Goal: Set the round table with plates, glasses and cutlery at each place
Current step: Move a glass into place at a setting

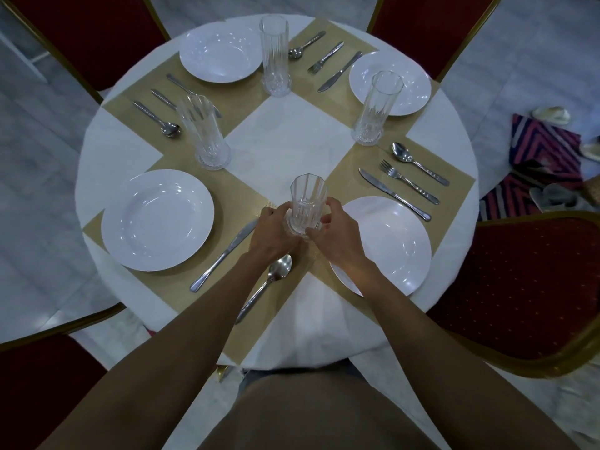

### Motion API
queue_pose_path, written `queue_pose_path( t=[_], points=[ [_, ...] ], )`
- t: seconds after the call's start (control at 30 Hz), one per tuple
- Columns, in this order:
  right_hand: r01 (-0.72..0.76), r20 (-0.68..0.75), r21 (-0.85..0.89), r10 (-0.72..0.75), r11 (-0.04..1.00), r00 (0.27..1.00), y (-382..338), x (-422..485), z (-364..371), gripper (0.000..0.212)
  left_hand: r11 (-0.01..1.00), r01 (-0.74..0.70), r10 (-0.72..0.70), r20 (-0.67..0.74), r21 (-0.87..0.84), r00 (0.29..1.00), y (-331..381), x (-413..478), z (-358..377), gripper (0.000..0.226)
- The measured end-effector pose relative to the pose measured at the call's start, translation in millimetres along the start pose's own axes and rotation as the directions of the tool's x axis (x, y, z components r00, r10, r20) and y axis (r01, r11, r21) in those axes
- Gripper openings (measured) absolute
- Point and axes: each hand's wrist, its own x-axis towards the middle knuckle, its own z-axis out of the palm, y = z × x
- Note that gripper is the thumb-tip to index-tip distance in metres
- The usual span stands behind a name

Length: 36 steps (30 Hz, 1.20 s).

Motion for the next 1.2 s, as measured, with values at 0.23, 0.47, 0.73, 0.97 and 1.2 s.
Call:
queue_pose_path(
  t=[0.23,0.47,0.73,0.97,1.2],
  points=[
    [0.034,0.011,-0.028,-0.033,0.999,0.999,-6.3,2.2,-5.0,0.053,0.996,0.074,-0.077,-0.059,-0.045,0.995,4.2,-2.8,3.2,0.053],
    [0.067,0.019,-0.017,-0.067,0.998,0.998,-3.9,1.7,-9.6,0.049,0.993,0.11,-0.114,-0.074,-0.052,0.991,-2.2,-6.2,12.0,0.058],
    [0.062,0.045,0.007,-0.062,0.998,0.997,-4.3,1.5,-14.7,0.055,0.99,0.142,-0.144,-0.075,-0.026,0.987,-2.9,-5.0,17.2,0.064],
    [0.021,0.068,-0.001,-0.021,1.0,0.997,0.0,3.1,-19.9,0.062,0.983,0.177,-0.18,-0.087,-0.044,0.98,6.7,-7.9,13.8,0.062],
    [-0.009,0.06,0.046,0.006,0.999,0.998,17.4,-13.3,-34.0,0.045,0.941,0.28,-0.306,-0.125,-0.192,0.944,11.3,-33.2,-6.5,0.074]
  ],
)
